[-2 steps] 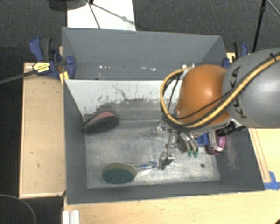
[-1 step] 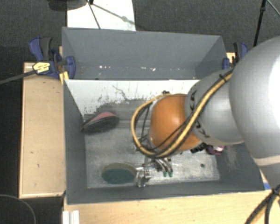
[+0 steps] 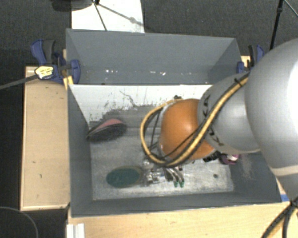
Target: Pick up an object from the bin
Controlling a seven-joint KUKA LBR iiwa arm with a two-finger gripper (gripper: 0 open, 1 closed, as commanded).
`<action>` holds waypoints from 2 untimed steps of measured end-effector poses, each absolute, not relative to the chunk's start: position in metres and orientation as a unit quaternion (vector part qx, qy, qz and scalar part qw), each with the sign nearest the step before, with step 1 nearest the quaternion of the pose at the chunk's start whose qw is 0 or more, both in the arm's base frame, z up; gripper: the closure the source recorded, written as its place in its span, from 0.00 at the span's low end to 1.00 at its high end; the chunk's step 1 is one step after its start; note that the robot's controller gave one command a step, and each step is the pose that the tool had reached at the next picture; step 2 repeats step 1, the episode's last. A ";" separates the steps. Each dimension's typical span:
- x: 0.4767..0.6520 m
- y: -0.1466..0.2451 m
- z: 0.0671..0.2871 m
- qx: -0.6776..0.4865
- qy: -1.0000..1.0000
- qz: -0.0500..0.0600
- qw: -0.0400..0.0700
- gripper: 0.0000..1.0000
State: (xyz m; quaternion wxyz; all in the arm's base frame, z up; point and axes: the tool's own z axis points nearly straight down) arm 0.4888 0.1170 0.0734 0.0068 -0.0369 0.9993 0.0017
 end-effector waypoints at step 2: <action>0.498 0.112 0.202 -0.008 1.000 0.001 0.005 1.00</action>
Offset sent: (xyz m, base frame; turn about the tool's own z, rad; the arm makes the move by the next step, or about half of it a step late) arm 0.0069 -0.0053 0.1236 0.0607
